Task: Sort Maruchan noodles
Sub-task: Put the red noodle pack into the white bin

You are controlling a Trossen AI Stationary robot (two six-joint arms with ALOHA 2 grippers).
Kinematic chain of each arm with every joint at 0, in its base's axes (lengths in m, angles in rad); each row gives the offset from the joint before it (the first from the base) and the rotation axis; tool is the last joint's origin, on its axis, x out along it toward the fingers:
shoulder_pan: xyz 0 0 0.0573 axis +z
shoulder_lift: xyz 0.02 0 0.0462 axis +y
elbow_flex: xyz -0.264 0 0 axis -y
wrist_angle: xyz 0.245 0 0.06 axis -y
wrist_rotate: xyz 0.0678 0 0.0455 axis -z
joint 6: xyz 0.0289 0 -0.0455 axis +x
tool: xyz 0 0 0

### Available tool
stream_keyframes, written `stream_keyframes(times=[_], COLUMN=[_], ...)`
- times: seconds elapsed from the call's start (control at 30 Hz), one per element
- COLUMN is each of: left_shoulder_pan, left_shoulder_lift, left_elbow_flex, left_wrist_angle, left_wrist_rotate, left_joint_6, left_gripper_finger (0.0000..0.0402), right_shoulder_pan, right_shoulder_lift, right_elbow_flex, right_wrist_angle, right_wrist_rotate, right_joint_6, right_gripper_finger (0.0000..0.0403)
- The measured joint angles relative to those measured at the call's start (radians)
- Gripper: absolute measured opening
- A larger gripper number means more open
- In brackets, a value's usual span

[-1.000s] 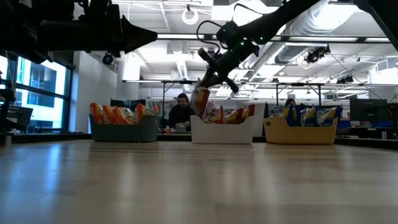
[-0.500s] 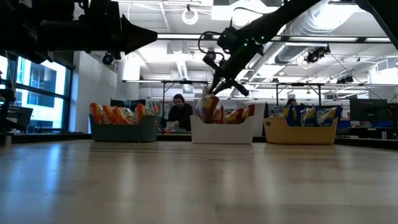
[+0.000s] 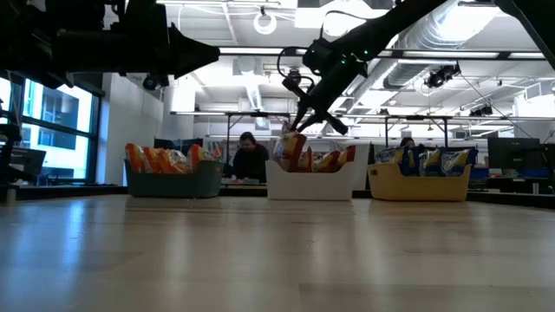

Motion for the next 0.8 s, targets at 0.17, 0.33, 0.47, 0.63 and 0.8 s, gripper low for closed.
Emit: stream_keyframes(times=[0.17, 0.33, 0.47, 0.63, 0.8], left_shoulder_pan=[0.000, 0.000, 0.000, 0.000, 0.000], left_shoulder_lift=[0.000, 0.000, 0.000, 0.000, 0.000], left_elbow_flex=[0.000, 0.000, 0.000, 0.000, 0.000], left_wrist_angle=[0.000, 0.000, 0.000, -0.001, -0.001], left_wrist_rotate=[0.000, -0.001, -0.001, 0.005, 0.006], left_joint_6=[0.000, 0.000, 0.000, -0.010, -0.015], left_gripper_finger=[0.0078, 0.0078, 0.0078, 0.0078, 0.0078], right_shoulder_pan=[0.005, 0.020, 0.026, 0.020, 0.015], right_shoulder_lift=[0.000, -0.004, 0.003, 0.067, 0.101], right_elbow_flex=[0.000, 0.033, 0.032, 0.031, 0.031], right_wrist_angle=[-0.035, -0.084, -0.083, -0.080, -0.008], right_wrist_rotate=[-0.024, -0.005, 0.037, 0.037, 0.040], right_joint_6=[0.008, 0.001, 0.006, -0.017, -0.072], right_gripper_finger=[0.0000, 0.0000, 0.0000, 0.0000, 0.0003])
